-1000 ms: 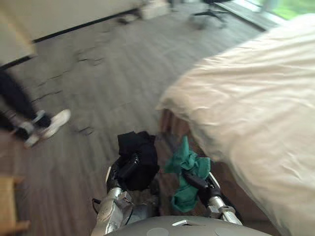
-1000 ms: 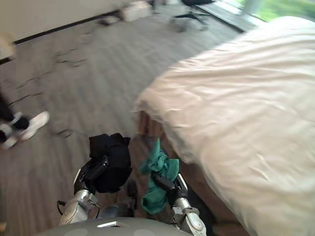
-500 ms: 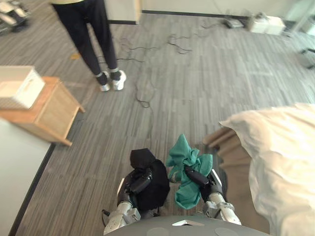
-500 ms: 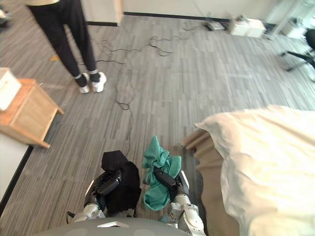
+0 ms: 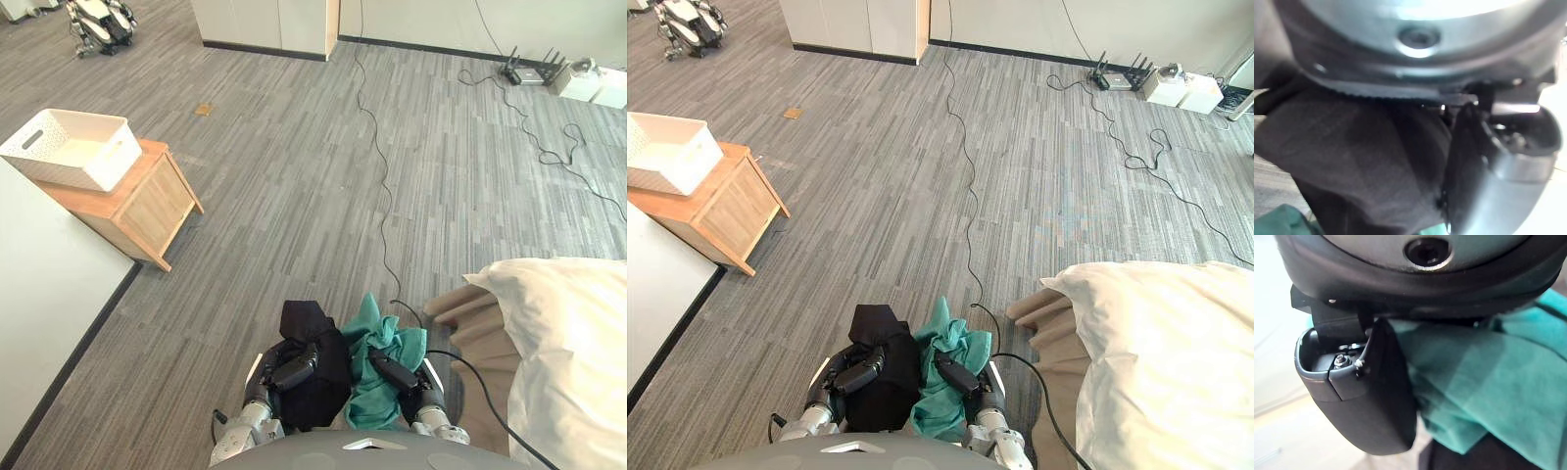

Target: Tidy up the quilt and then pick up the clothes from the bed and put them into the laundry hamper

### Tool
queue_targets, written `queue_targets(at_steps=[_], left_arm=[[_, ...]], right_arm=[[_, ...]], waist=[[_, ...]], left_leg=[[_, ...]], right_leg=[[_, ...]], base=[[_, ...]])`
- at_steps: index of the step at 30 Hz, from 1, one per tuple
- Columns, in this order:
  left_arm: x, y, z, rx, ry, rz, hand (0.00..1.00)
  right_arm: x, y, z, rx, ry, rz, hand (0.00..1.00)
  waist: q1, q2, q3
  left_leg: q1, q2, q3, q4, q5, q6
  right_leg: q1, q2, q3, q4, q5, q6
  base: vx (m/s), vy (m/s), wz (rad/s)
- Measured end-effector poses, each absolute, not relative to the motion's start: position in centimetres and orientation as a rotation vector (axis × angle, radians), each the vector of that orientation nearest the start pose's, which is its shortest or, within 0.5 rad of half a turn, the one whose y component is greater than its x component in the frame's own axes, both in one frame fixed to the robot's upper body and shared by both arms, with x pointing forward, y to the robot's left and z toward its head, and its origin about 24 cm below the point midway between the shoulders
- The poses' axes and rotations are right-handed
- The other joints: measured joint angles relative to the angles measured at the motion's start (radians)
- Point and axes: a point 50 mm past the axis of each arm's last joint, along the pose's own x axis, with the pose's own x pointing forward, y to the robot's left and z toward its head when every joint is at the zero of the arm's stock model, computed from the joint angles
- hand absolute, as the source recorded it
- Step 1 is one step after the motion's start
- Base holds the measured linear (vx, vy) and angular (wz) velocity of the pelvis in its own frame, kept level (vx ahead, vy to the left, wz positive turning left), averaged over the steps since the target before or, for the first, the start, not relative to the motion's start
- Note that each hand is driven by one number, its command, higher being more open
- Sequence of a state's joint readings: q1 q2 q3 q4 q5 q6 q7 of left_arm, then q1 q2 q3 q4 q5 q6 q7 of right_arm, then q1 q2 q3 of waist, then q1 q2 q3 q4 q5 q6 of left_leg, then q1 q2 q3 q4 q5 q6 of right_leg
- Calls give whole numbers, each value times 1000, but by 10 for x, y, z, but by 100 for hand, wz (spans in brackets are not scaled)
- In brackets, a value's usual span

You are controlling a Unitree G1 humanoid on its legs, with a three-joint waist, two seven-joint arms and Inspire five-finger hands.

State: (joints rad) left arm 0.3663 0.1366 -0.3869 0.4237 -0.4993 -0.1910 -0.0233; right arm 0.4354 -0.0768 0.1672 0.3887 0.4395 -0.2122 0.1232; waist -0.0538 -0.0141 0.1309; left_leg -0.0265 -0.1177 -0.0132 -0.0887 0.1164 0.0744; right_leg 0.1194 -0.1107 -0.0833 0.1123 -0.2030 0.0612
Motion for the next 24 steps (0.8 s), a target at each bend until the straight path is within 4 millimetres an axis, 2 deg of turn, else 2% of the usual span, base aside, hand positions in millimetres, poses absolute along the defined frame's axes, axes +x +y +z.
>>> queue_targets(at_steps=[2,6,10,12,13,14,15,16,17,19,20,22,24], left_arm=[[110,123,-102,-349,652,-76,0],[117,124,-101,-345,642,-79,0],[121,129,-105,-339,692,-61,0],[121,135,-112,-333,742,-31,0],[122,137,-113,-333,749,-23,0],[124,140,-114,-339,755,-1,0],[127,143,-114,-348,750,25,0],[128,144,-113,-356,743,38,0],[131,150,-113,-363,733,61,0],[134,158,-110,-384,706,102,0],[134,158,-109,-412,690,120,0],[130,156,-106,-427,672,124,0],[127,155,-101,-437,643,128,0]], right_arm=[[104,-152,-98,381,575,-42,0],[109,-152,-96,382,566,-37,0],[106,-153,-101,388,619,-44,0],[104,-157,-105,391,661,-52,0],[104,-158,-106,392,667,-54,0],[104,-163,-108,388,684,-54,0],[104,-169,-108,378,693,-58,0],[105,-173,-107,368,685,-61,0],[107,-177,-108,362,690,-67,0],[108,-181,-107,362,686,-80,0],[108,-187,-106,351,680,-84,0],[110,-193,-103,327,673,-79,0],[109,-193,-102,299,684,-51,0]], waist=[[2,-5,0],[-1,-4,0],[-2,-3,0],[-1,0,-6],[-4,3,-3],[-5,14,4],[-5,29,23],[-4,44,40],[-4,49,68],[13,39,92],[27,50,96],[36,71,106],[43,79,109]], left_leg=[[1,-5,6,3,2,8],[3,-4,16,3,-4,5],[10,9,21,0,-10,-4],[-21,18,37,46,-48,-26],[-54,20,42,101,-87,-30],[-112,47,94,211,-153,-51],[-147,107,190,328,-212,-66],[-163,143,222,395,-216,-69],[-180,165,234,507,-219,-68],[-240,181,242,661,-230,-137],[-265,179,247,682,-261,-157],[-286,167,267,601,-258,-156],[-313,162,294,481,-182,-171]], right_leg=[[6,-5,5,-11,5,6],[11,0,10,-9,7,7],[12,10,10,0,7,6],[-1,14,5,12,-2,-6],[-6,20,3,12,-7,-14],[-9,29,1,8,-12,-24],[9,40,-16,3,-10,-35],[26,48,-26,8,-13,-40],[58,55,-42,18,-37,-66],[102,59,-53,21,-60,-76],[117,61,-54,24,-73,-83],[138,61,-55,24,-93,-83],[166,63,-53,14,-118,-80]], base=[[111,-37,-3],[55,-68,-4],[-23,-85,-6],[-97,-100,-12],[-95,-91,-1],[-55,-86,10],[-41,-54,11],[-33,-36,32],[-32,-34,47],[-1,-66,38],[81,-27,10],[121,22,1],[187,82,-12]])
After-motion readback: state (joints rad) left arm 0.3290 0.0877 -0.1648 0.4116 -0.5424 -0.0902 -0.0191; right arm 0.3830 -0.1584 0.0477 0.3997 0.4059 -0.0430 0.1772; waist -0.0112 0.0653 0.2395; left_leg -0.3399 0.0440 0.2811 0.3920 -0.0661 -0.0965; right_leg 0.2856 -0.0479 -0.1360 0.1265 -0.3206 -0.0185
